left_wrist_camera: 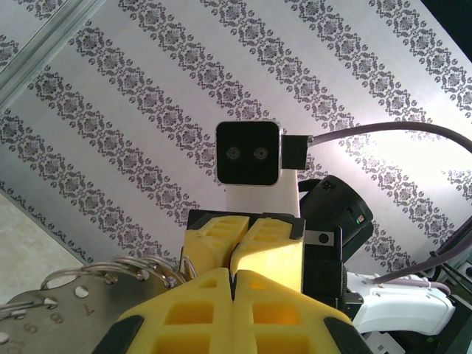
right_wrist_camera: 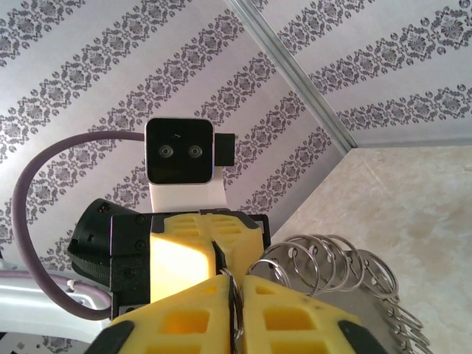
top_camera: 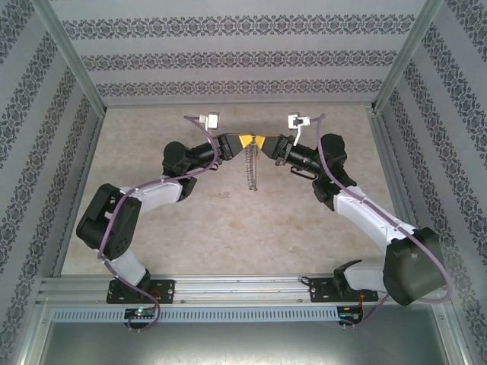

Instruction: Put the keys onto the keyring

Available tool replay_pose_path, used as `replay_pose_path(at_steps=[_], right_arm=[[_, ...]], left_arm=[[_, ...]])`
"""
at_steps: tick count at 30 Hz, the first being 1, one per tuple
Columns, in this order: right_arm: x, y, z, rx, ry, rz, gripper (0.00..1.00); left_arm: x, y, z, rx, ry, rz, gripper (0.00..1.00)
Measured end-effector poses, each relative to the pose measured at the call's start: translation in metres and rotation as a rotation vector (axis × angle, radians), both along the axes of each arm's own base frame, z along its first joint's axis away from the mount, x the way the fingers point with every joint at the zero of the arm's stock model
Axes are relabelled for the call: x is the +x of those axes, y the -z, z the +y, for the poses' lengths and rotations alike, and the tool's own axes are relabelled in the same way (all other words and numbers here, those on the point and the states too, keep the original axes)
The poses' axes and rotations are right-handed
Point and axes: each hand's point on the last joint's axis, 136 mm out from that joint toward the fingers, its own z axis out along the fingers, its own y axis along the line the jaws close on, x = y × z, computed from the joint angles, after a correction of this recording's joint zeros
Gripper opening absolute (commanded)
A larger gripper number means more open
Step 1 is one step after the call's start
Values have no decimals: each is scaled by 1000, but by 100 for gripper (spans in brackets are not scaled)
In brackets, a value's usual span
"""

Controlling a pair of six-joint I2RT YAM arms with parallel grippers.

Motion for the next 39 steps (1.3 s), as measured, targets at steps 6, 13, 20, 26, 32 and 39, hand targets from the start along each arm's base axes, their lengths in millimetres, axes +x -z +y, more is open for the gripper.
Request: replay_pose_path(at_steps=[6, 13, 20, 26, 32, 39], right_arm=[[-1, -2, 1, 0, -11, -8, 0], [-3, -1, 0, -8, -26, -14, 0], [4, 14, -10, -47, -54, 16, 0], [6, 24, -8, -84, -124, 38, 0], [-4, 25, -2, -115, -216, 18, 0], [-4, 40, 3, -130, -269, 48, 0]], left_arm=[[0, -1, 0, -6, -2, 2, 0], [1, -1, 1, -5, 0, 4, 24], [14, 3, 22, 45, -42, 3, 38], [14, 3, 26, 180, -45, -19, 42], [10, 12, 21, 343, -6, -45, 41], [-1, 33, 19, 425, 69, -14, 35]])
